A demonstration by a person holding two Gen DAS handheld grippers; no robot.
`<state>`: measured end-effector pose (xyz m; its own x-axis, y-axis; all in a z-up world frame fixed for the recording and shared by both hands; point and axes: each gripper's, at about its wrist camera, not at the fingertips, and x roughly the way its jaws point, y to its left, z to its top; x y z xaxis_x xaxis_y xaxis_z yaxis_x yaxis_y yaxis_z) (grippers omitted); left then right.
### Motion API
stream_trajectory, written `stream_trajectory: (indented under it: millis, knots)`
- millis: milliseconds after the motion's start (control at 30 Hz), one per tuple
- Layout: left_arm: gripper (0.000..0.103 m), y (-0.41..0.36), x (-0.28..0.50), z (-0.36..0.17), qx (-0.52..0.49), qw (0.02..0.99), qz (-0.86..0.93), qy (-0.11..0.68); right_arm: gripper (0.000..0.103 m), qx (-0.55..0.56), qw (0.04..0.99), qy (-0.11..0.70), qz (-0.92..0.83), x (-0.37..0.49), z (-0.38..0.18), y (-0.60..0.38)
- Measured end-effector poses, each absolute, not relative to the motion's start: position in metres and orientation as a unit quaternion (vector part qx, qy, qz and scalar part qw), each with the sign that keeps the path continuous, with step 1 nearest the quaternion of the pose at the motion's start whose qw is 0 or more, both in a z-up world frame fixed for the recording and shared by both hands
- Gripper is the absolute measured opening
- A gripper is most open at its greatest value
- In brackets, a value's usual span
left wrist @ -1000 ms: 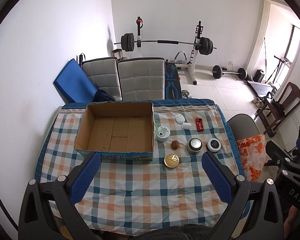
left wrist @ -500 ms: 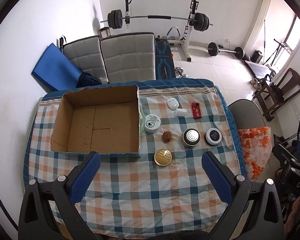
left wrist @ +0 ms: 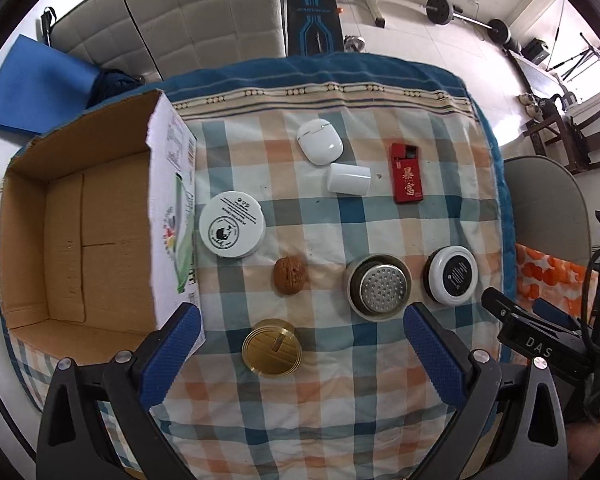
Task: Organize rigid objects
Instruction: 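Grasp the steel strainer cup with the left tool while the right tool grasps the black-lidded compact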
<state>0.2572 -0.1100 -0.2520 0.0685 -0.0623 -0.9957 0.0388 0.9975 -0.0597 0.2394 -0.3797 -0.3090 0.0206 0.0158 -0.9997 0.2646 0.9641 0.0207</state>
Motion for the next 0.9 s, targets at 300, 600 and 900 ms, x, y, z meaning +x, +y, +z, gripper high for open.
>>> stream_trajectory:
  millis: [300,600,900]
  knots:
    - [0.103,-0.122,0.289,-0.318,0.013,0.700,-0.003,0.714,0.096,0.143,0.643,0.748,-0.080,0.263,-0.398,-0.370]
    - [0.103,-0.127,0.285,-0.328,0.020,0.697,0.006,0.717,0.078,0.099,0.635,0.762,-0.086,0.248,-0.418,-0.358]
    - [0.103,-0.174,0.280,-0.354,0.001,0.662,-0.062,0.747,0.078,0.097,0.623,0.771,-0.091,0.188,-0.417,-0.398]
